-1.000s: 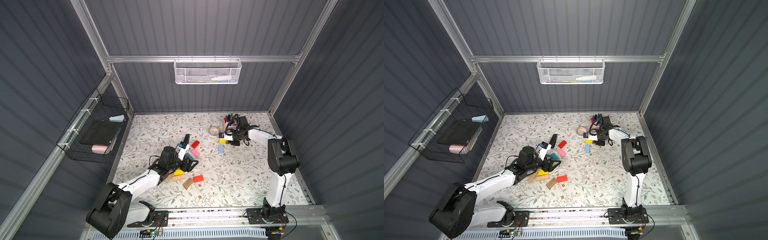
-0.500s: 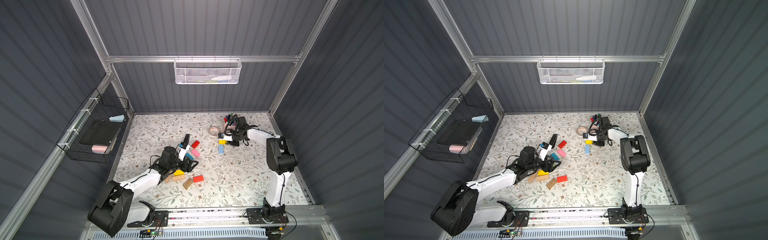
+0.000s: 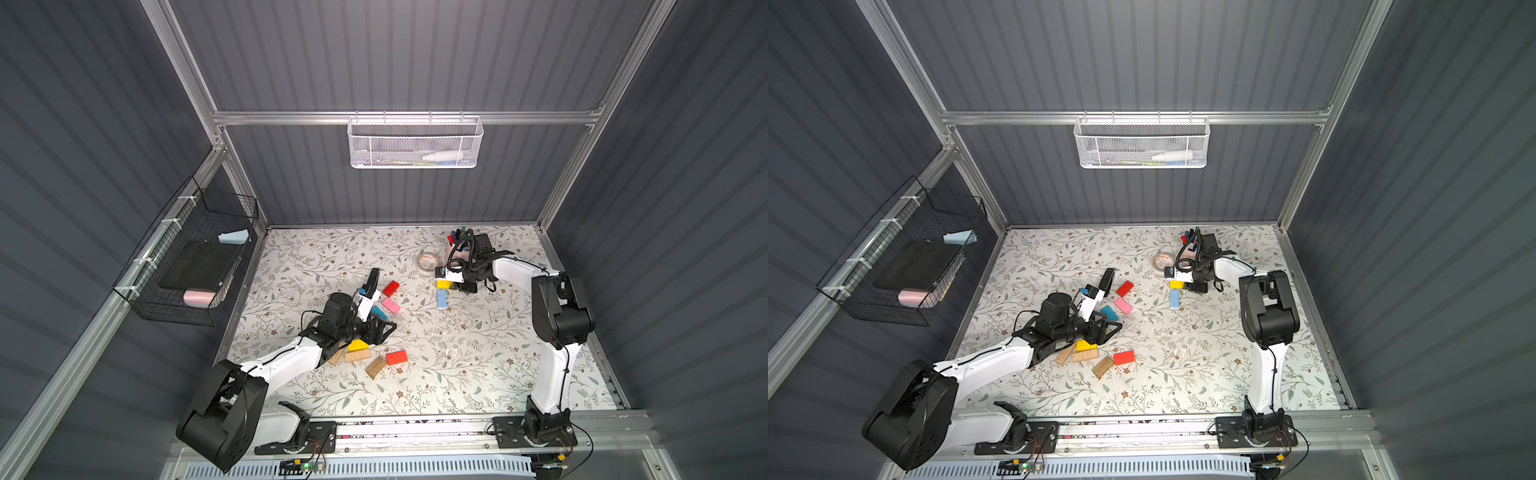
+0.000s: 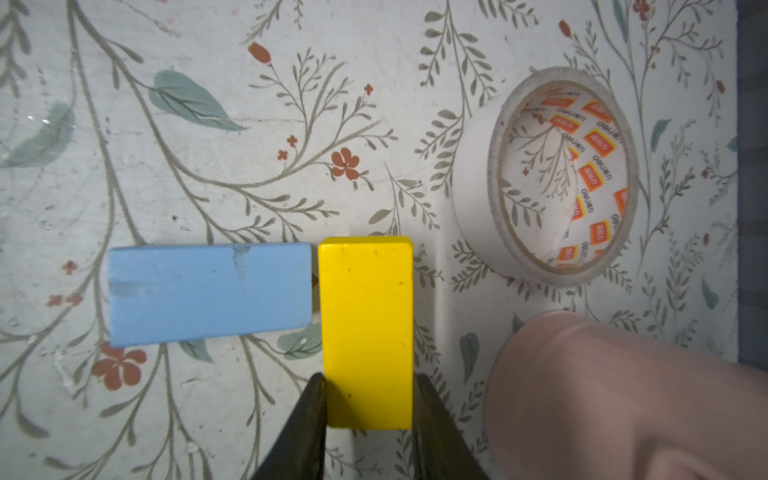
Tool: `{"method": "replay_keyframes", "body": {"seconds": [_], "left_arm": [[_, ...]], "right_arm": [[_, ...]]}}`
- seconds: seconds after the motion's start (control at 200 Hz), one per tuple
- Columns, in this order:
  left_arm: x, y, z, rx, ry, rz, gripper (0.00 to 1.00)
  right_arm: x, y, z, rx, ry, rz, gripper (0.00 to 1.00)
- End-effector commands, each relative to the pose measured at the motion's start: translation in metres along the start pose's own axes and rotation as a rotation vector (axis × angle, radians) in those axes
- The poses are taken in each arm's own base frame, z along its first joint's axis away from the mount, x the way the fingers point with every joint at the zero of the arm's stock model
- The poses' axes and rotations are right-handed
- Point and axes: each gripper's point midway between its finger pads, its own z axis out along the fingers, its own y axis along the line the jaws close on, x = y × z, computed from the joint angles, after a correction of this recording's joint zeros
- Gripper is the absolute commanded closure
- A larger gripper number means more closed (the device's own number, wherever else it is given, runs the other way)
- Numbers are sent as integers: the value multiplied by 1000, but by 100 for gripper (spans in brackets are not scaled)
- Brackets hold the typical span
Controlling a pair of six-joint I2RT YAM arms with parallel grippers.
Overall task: Assemble the letter c with building blocks
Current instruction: Assemble the building block at the center of the board.
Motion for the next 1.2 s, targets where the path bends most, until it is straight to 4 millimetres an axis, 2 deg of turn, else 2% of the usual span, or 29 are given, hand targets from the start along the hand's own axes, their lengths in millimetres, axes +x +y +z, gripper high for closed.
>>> {"method": "replay_keyframes", "body": {"seconds": [0.0,1.196], "left_arm": [[-6,-3,1,2,5,23,22],[-6,-3,-2,-3,1,28,23]], "right_arm": [[-1,3,6,-26,-4,6,76],[-4,8,1,-52,-5,-19,61]]}}
